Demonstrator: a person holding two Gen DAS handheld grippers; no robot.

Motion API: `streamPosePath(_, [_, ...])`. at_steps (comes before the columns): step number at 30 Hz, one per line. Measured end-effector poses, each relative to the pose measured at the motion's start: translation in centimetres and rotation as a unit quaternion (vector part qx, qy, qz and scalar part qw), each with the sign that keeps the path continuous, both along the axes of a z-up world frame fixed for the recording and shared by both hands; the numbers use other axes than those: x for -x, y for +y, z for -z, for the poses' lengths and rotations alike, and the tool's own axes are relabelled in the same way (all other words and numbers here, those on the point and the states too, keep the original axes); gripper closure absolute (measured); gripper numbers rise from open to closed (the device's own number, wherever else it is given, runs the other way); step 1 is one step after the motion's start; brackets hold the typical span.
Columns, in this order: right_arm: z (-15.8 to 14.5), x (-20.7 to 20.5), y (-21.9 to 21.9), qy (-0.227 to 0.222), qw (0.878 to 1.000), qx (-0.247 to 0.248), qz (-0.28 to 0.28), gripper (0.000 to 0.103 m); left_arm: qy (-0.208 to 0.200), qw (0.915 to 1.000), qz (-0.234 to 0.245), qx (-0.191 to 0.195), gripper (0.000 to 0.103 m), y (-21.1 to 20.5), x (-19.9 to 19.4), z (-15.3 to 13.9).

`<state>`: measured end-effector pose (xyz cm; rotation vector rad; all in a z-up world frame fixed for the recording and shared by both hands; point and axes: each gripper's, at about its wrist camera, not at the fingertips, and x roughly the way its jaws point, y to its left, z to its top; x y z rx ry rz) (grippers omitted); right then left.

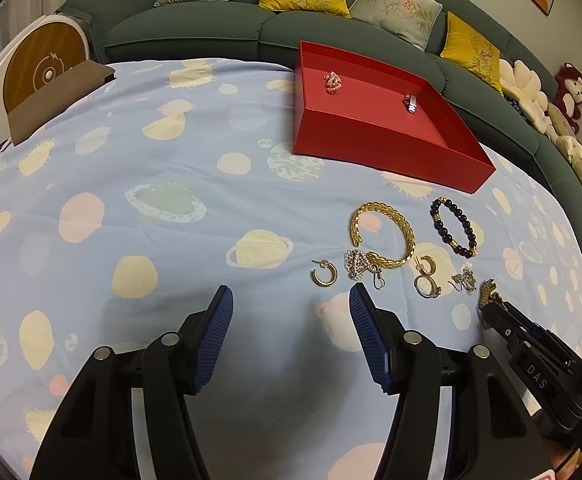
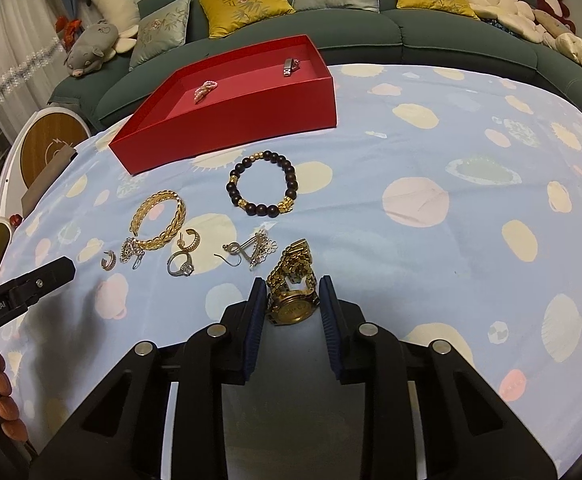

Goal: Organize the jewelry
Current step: 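Grasp the gold watch with the right gripper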

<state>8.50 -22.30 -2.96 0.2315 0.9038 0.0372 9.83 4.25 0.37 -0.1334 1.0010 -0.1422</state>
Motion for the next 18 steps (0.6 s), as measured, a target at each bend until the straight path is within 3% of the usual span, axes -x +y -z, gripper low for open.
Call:
streamPosePath(12, [-1.9,1.1,-1.4,-0.018,1.0,-0.02,0.004,0.077,0.0,1.0,-0.001,0.005,0.045,-0.4,-0.4,0.0])
streamPosePath(18, [-2.3,1.7,-1.7,-0.019,1.0,-0.023,-0.001,0.077,0.007,0.9995,0.029,-0.008,0.045,-1.2,0.3,1.2])
